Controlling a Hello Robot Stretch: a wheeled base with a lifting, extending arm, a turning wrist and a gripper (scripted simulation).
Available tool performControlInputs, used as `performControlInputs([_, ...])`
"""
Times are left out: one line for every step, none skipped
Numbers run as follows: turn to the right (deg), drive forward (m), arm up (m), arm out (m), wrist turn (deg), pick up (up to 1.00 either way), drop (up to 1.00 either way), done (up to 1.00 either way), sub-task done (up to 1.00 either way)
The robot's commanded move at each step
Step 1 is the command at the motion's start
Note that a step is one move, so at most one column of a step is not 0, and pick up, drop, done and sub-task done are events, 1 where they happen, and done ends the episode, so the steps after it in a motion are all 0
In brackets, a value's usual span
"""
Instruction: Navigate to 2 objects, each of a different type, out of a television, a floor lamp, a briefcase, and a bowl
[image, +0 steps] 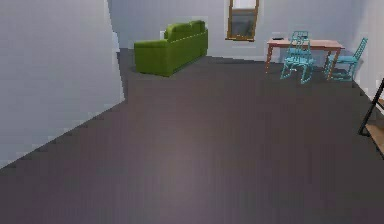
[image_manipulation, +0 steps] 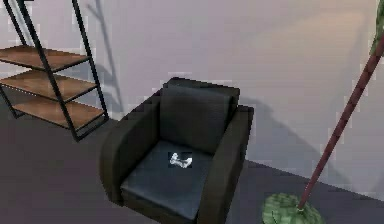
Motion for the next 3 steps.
performControlInputs([-9.0,0.00,0.00,0.00,0.0,0.00,0.00,0.00,0.00])
performControlInputs([0.0,1.00,0.00,0.00,0.0,0.00,0.00,0.00,0.00])
performControlInputs([0.0,1.00,0.00,0.00,0.0,0.00,0.00,0.00,0.00])
